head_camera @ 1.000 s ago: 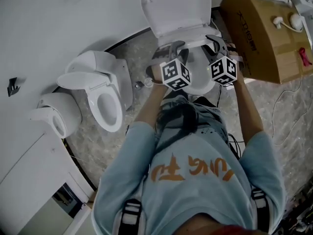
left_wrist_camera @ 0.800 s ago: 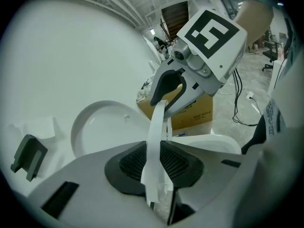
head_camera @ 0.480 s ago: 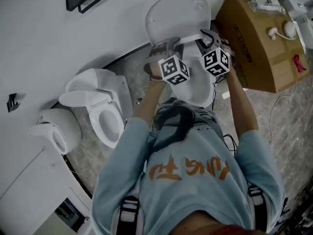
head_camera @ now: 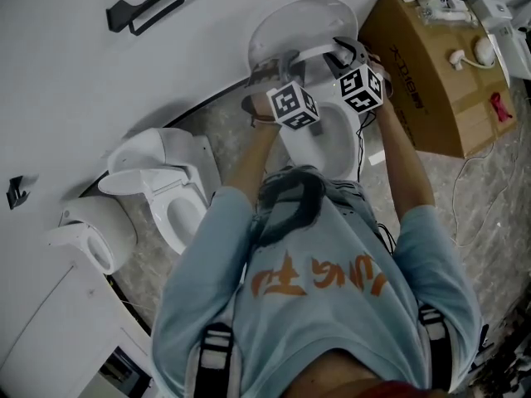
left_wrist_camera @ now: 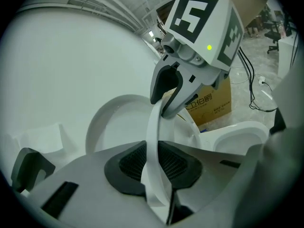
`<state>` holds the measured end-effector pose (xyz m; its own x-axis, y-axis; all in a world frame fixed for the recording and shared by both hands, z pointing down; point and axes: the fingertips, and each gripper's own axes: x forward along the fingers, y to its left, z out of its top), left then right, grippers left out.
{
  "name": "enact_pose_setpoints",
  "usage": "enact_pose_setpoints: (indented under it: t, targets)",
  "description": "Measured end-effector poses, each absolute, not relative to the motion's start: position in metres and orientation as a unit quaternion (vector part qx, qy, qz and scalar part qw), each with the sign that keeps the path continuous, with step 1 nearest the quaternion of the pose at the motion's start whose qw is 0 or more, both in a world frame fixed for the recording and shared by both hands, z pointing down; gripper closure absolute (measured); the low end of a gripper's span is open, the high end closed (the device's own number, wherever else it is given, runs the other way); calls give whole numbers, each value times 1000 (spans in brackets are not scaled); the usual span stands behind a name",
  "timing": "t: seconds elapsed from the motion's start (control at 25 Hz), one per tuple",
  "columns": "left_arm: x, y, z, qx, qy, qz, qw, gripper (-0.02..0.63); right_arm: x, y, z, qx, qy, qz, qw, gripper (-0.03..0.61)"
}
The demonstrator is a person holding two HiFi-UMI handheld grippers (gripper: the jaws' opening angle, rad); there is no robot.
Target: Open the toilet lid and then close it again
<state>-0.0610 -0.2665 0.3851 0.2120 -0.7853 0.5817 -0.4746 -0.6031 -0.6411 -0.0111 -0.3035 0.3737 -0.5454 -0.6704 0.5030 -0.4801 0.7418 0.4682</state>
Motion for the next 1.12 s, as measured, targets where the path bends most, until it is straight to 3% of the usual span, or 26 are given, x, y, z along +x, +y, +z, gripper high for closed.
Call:
enact_pose_setpoints:
  t: [0.84,1.12]
  targets:
    - [-92,-333,390,-754,459,-448,140,522,-43,-368,382,299,-870,-127,371,399]
    - [-84,-318,385,-804,439,-400,41,523,-35,-352,382,290,-866,-108,393,414]
